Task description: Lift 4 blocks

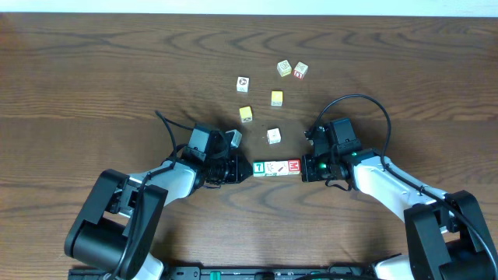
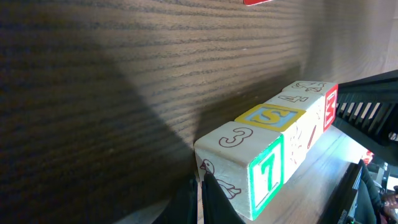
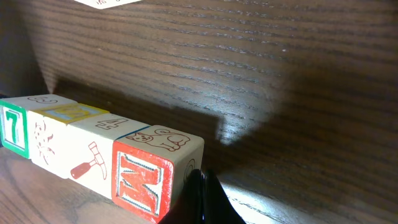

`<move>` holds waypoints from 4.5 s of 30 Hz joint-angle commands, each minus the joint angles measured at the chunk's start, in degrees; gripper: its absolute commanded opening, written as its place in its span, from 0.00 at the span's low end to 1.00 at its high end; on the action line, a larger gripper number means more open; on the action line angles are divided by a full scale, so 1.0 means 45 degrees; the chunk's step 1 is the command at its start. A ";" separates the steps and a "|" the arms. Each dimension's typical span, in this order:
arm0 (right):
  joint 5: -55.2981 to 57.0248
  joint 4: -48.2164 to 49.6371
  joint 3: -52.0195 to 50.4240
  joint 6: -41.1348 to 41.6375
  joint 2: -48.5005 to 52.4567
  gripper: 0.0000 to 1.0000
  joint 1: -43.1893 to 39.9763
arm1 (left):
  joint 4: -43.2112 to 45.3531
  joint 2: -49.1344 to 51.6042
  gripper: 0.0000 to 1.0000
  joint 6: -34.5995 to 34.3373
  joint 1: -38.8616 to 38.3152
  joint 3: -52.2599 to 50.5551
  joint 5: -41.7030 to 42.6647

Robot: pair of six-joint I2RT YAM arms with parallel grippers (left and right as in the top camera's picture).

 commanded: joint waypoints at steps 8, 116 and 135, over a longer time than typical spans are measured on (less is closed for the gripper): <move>-0.2914 0.0364 0.0044 0.0214 0.0058 0.01 0.0763 | 0.0369 0.0058 0.07 -0.0015 -0.0291 0.0291 0.1744; -0.2608 -0.0685 0.1146 0.0641 -0.0923 0.01 0.1287 | 0.0627 -0.0777 0.07 -0.0068 -0.0291 0.0495 0.2147; -0.2560 -0.1015 0.1379 0.0641 -0.1549 0.01 0.1287 | 0.0899 -0.0782 0.07 -0.0369 -0.0291 0.0670 0.2157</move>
